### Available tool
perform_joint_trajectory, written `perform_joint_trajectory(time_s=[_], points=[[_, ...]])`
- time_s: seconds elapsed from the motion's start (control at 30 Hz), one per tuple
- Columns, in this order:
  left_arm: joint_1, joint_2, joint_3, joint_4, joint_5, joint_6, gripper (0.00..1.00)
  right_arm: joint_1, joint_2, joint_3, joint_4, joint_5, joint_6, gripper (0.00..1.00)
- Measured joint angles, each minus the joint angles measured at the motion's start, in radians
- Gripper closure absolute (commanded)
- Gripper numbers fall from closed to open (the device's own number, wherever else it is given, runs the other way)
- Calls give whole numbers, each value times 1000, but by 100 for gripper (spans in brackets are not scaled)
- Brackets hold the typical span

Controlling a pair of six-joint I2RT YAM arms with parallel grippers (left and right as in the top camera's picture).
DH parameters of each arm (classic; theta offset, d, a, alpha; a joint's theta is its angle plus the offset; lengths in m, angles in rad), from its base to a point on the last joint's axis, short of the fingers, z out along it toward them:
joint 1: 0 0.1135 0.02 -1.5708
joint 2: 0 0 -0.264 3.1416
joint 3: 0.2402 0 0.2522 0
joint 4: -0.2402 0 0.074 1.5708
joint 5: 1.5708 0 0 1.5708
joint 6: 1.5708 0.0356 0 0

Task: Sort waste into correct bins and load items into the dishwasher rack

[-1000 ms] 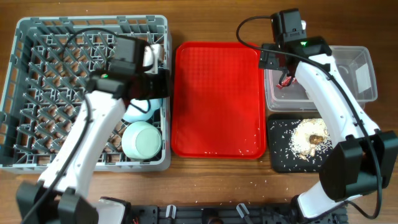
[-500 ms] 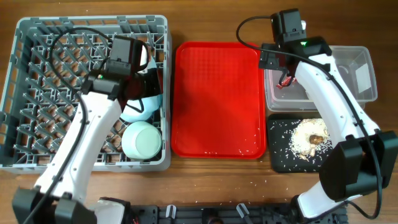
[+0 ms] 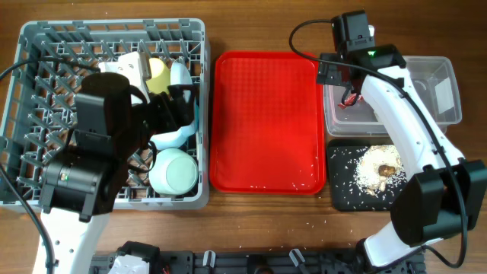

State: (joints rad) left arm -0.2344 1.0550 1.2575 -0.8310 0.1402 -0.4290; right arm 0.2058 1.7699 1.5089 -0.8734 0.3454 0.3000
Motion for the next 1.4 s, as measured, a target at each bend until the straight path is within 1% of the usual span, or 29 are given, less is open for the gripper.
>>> perform_joint_trajectory(time_s=[0.97, 1.0, 1.1, 1.27, 1.33, 1.37, 1.4], points=[[0, 21, 0, -7, 0, 0, 0, 3, -11, -2, 0, 0, 0, 0], [0, 21, 0, -7, 0, 0, 0, 7, -35, -3, 0, 0, 0, 0], [0, 21, 0, -7, 0, 0, 0, 35, -183, -5, 0, -1, 0, 0], [0, 21, 0, -8, 0, 0, 0, 51, -551, -4, 4, 0, 0, 0], [0, 21, 0, -7, 0, 0, 0, 52, -661, -3, 3, 0, 0, 0], [0, 21, 0, -8, 0, 0, 0, 52, -672, -3, 3, 0, 0, 0], [0, 21, 0, -7, 0, 0, 0, 51, -778, -3, 3, 0, 0, 0]])
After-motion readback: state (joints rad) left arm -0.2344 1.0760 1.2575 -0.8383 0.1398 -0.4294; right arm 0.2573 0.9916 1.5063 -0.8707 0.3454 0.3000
